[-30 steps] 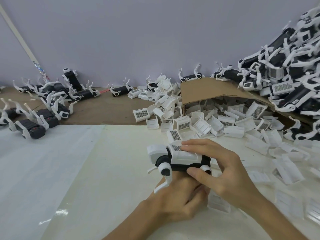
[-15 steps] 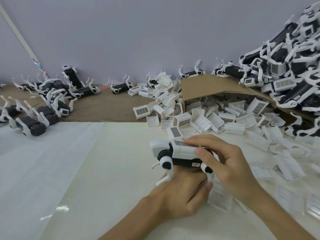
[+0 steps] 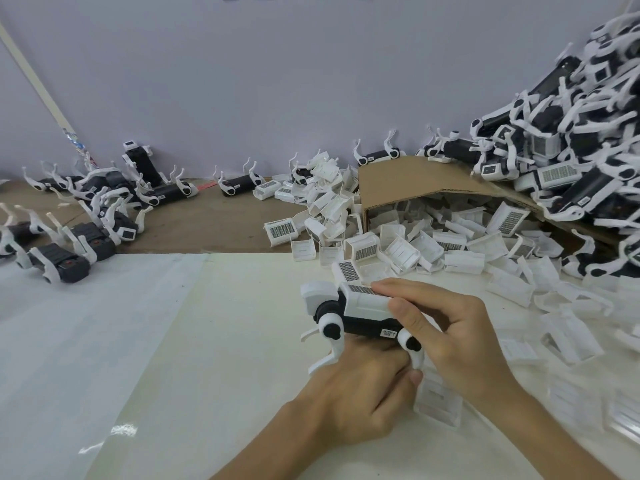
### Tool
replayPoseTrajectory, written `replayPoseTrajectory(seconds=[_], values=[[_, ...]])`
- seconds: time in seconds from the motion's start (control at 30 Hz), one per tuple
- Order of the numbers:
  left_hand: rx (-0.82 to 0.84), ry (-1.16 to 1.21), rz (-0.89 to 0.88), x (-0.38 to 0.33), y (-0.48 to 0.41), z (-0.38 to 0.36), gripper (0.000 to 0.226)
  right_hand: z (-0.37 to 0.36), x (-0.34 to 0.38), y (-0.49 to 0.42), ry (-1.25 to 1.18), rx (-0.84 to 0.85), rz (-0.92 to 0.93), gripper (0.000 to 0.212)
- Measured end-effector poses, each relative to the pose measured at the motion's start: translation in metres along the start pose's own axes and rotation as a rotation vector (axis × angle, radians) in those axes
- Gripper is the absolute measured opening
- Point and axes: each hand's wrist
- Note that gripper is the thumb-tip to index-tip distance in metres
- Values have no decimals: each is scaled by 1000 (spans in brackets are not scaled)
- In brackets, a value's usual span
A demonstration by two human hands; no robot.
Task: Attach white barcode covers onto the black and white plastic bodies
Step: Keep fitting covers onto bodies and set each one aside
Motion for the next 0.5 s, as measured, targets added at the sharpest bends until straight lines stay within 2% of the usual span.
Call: replayPoseTrajectory(seconds=[0.07,0.17,0.27,0.37,0.43,0.5], values=[[0,12,3,0,0,-1,41,0,1,0,-3,2,-16,19],[-2,12,-15,1,1,0,38,1,2,-2,-12,60,-29,21],[31,-54,-78,0,3,-1,34,5,5,-6,-154,71,-124,19],[-2,-16,-148,-4,0,4,15,15,5,-9,-237,127,-215,12],[-34,49,-196,-5,-1,8,6,19,3,-9,-282,209,-295,24],[-25,86,-187,-2,1,7,16,18,1,-7,-313,267,-369,39]])
Point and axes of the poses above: each hand's wrist, its own y-axis away from the middle knuckle, its own z-axis out of the back of the hand, x = y × z, and after that the axes turned 13 degrees about -y, right-handed
